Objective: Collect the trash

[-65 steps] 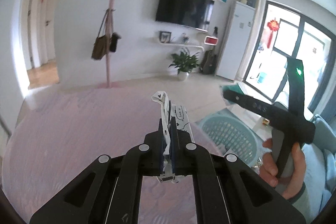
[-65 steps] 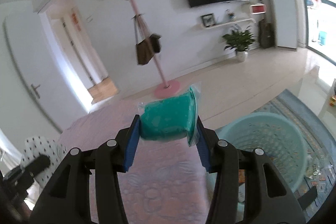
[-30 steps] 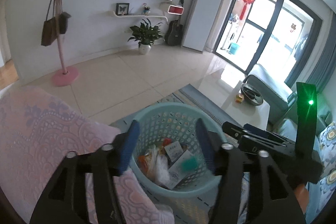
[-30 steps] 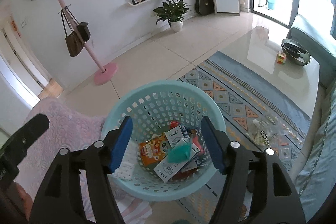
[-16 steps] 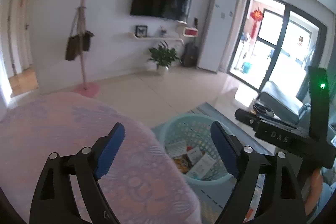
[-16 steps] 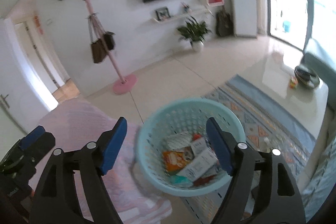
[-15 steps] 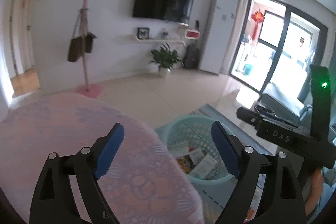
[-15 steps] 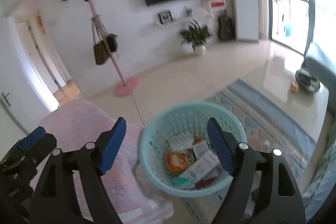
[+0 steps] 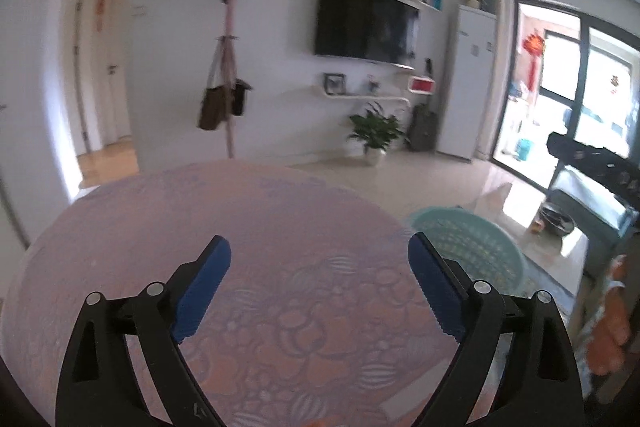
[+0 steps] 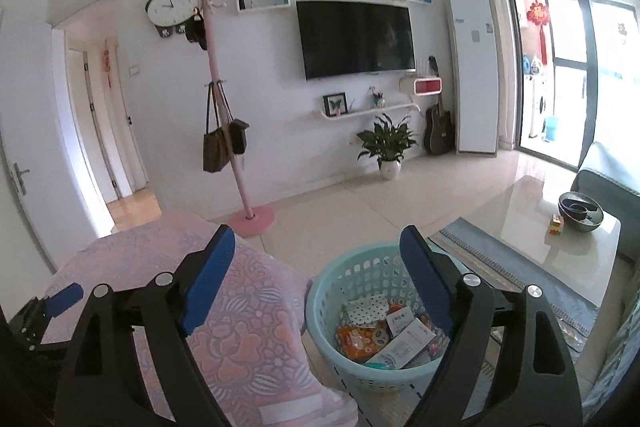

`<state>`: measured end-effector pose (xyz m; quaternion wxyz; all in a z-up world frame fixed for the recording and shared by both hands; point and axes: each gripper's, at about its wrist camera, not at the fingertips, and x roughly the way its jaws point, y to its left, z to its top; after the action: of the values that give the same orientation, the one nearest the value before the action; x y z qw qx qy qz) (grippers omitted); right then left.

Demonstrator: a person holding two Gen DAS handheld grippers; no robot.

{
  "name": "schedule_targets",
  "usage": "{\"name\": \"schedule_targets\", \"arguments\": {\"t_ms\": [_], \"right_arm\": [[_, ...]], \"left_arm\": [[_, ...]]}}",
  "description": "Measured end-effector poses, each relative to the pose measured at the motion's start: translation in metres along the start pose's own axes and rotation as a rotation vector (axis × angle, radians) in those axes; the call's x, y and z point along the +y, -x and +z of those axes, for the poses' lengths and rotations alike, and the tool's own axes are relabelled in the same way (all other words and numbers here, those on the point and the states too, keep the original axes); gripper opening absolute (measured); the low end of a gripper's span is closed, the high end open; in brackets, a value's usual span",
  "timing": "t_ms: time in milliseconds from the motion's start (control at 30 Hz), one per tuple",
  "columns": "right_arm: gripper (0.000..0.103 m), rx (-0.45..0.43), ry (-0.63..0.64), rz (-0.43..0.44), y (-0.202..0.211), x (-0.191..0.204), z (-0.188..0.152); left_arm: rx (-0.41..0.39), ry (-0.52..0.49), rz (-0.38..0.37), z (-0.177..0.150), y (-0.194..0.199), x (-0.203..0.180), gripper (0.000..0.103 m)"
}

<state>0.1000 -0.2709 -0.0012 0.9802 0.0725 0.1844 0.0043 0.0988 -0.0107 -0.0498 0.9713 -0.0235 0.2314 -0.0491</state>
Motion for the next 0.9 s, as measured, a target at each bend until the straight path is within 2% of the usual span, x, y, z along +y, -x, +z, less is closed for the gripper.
{"name": "schedule_targets", "arguments": {"t_ms": [200,567,900], "right_arm": [[0.080,0.006,0.026,-0.037,0.007,0.004,-0.012],[0.083,-0.022,0.056,-0.081,0.018,0.015,-0.036],[0.083,-0.022,0.066,-0.067,0.014,0.025,-0.036]], "left_arm": [[-0.057,-0.011,0.073,-0.018,0.005,0.004,0.088],[-0.074,0.073,0.057,-0.018,0.017,0.028,0.094],[-0.074,0.053,0.051,-0.014,0.015,0.027,0.095]]}}
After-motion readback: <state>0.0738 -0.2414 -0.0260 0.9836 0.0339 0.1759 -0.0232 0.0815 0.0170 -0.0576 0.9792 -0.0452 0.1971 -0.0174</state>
